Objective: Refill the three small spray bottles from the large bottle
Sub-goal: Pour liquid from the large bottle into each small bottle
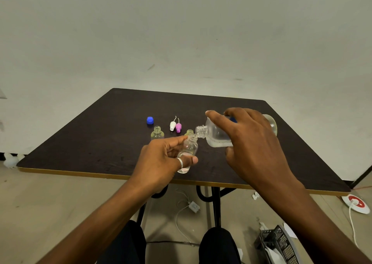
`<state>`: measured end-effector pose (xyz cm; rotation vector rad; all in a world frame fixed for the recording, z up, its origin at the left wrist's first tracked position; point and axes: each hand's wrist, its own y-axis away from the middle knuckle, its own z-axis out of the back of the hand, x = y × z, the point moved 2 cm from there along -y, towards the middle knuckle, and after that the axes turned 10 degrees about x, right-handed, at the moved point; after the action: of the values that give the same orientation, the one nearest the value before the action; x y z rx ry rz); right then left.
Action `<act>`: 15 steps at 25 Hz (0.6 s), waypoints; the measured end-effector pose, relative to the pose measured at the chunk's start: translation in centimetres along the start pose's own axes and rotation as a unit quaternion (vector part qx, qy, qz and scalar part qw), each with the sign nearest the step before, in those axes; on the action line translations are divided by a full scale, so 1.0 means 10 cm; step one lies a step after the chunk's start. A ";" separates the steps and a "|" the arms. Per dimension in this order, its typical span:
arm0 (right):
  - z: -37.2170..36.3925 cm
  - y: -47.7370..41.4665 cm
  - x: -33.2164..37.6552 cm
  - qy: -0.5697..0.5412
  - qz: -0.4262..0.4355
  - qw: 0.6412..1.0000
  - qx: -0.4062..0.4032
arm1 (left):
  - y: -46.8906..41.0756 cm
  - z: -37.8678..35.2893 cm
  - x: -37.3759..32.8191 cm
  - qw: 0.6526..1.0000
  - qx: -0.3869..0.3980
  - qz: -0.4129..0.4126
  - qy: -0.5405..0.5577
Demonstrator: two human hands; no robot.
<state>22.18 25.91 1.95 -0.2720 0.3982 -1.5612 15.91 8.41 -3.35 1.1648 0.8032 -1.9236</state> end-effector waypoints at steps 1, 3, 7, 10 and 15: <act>0.00 0.00 0.00 0.003 0.001 1.000 0.000 | 0.00 0.00 0.00 1.000 0.000 -0.001 -0.001; 0.01 0.00 0.00 0.005 0.001 1.000 -0.001 | -0.01 0.00 0.01 1.000 0.001 -0.001 0.001; 0.02 0.00 0.01 -0.003 0.001 1.000 0.000 | -0.01 0.00 0.02 1.000 -0.003 0.002 0.002; 0.01 0.00 0.01 -0.002 0.001 1.000 0.004 | -0.01 0.00 0.02 1.000 -0.001 0.001 0.004; 0.00 0.00 0.01 -0.007 -0.003 1.000 -0.004 | -0.01 -0.01 0.02 1.000 -0.001 0.005 0.000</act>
<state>22.15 25.78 1.97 -0.2905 0.3922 -1.5630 15.77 8.48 -3.50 1.1647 0.7984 -1.9140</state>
